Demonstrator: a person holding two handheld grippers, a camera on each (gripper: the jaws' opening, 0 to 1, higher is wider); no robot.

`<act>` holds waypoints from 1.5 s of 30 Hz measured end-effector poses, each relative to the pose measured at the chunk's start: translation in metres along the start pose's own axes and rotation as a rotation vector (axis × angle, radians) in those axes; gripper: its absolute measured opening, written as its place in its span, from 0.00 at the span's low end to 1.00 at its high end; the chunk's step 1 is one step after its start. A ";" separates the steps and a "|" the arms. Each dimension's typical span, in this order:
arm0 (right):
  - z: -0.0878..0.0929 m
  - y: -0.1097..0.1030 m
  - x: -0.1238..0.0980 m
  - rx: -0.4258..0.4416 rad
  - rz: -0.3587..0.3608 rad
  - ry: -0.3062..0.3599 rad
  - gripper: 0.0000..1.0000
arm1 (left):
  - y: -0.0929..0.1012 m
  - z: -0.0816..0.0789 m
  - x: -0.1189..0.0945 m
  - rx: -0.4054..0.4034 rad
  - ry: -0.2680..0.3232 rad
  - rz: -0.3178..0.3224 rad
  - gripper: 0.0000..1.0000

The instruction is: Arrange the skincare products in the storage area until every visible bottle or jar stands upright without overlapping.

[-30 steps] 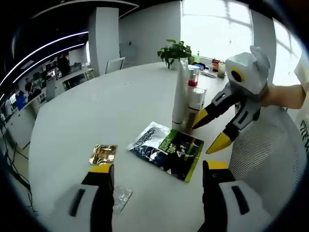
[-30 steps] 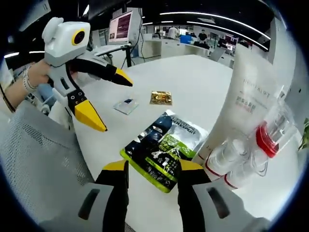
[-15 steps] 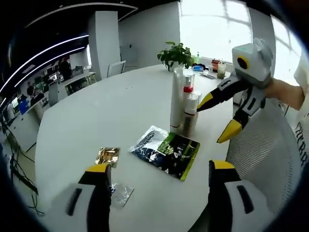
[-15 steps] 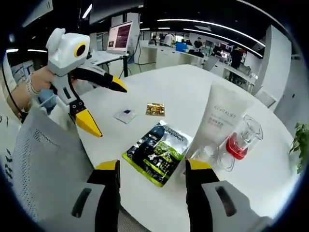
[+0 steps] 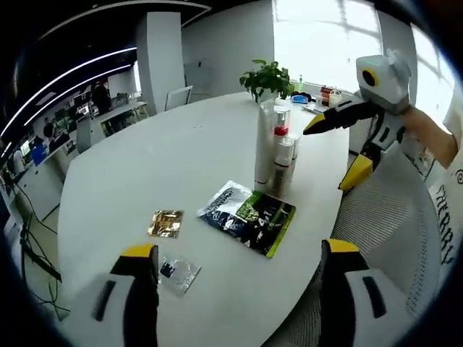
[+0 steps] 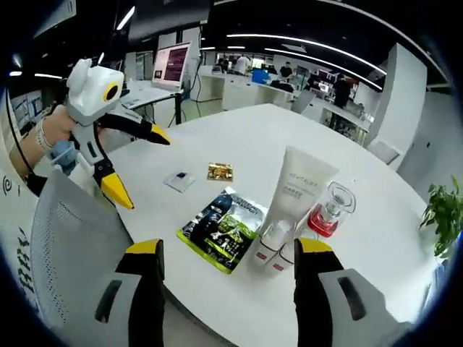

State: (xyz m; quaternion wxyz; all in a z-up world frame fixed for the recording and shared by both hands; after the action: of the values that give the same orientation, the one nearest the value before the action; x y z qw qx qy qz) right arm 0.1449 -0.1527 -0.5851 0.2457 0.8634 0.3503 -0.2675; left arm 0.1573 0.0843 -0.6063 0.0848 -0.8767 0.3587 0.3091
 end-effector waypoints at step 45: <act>-0.002 0.005 -0.011 -0.015 0.009 0.021 1.00 | 0.007 -0.005 -0.029 -0.005 -0.004 -0.031 0.99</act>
State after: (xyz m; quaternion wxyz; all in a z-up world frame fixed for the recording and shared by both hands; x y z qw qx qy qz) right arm 0.1427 -0.1599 -0.5752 0.2496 0.8658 0.3511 -0.2545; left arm 0.1390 0.0936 -0.5847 0.0881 -0.8817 0.3442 0.3103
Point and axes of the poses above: the point that each gripper's makers call its tool centre point, and the gripper's own axes: x roughly forward along the fingers, y roughly to its right, z roughly out of its underside, the point moved 8 cm from there along -x, roughly backward along the fingers, and after that the axes turned 7 degrees about -x, right-handed, at the moved point
